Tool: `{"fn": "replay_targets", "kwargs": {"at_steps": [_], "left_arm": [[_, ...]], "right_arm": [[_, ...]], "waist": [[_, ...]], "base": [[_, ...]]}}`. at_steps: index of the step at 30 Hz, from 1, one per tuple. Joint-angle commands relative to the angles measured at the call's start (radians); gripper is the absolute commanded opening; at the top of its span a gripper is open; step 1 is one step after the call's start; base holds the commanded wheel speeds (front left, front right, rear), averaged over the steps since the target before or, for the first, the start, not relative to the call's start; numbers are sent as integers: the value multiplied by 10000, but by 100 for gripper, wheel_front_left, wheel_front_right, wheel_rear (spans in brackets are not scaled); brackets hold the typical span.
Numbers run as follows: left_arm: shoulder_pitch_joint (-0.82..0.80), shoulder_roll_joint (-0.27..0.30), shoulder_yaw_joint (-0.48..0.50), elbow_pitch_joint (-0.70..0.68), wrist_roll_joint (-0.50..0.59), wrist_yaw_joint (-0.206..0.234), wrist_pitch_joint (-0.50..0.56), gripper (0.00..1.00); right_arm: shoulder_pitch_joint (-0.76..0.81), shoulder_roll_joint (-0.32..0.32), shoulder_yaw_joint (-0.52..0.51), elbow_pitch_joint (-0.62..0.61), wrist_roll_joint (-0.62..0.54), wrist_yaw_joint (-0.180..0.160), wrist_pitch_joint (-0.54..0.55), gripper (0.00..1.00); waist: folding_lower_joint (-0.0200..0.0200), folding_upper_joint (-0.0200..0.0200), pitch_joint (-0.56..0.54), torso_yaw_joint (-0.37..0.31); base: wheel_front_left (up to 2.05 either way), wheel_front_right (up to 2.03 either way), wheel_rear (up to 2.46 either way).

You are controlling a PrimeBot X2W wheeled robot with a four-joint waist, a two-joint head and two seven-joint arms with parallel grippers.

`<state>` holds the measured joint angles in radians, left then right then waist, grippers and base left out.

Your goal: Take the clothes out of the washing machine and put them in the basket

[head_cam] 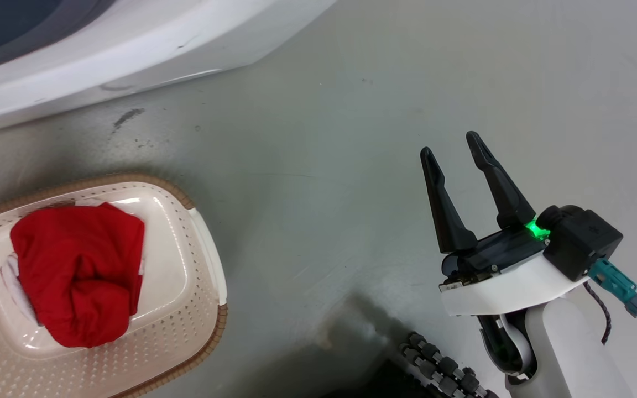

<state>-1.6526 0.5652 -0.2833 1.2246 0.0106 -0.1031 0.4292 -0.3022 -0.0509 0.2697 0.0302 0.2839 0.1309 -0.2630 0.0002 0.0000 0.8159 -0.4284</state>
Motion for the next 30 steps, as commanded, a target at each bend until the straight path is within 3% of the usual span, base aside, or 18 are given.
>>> {"fn": "replay_targets", "kwargs": {"at_steps": [1, 6, 7, 8, 17, 24, 30], "left_arm": [[-164, 178, -70, 51, 62, -16, 206, 100], [-236, 386, -330, 28, 237, 70, 833, 100], [-241, 405, -367, 39, 242, 88, 975, 45], [-244, 398, -330, 19, 167, 127, 1024, 0], [317, 409, -289, -615, -71, 569, 385, 0], [1493, -30, 92, -1463, -654, 1219, -1849, 0], [2817, -654, 430, -1731, -1309, 1374, -3932, 0]], "right_arm": [[-20, 12, 64, -80, 107, -5, -23, 100], [61, 12, 184, -175, 180, -5, -24, 100], [69, 12, 199, -180, 175, -5, -22, 100], [76, 12, 227, -178, 210, -5, -24, 100], [26, 12, 188, -124, 206, -5, -23, 100], [41, 12, -99, -50, -25, -3, -23, 100], [167, 6, -342, 135, -348, -5, -22, 100]], "waist": [[-2, 0, 144, -163], [-2, 0, 259, -300], [-2, 0, 266, -312], [-2, 0, 273, -320], [-2, 0, -16, -351], [-2, 0, -689, 47], [-2, 0, -1666, 501]], "base": [[0, 0, 0], [0, 0, 0], [0, 0, 0], [0, 0, 0], [0, 0, 0], [0, 0, 0], [0, 0, 0]]}}
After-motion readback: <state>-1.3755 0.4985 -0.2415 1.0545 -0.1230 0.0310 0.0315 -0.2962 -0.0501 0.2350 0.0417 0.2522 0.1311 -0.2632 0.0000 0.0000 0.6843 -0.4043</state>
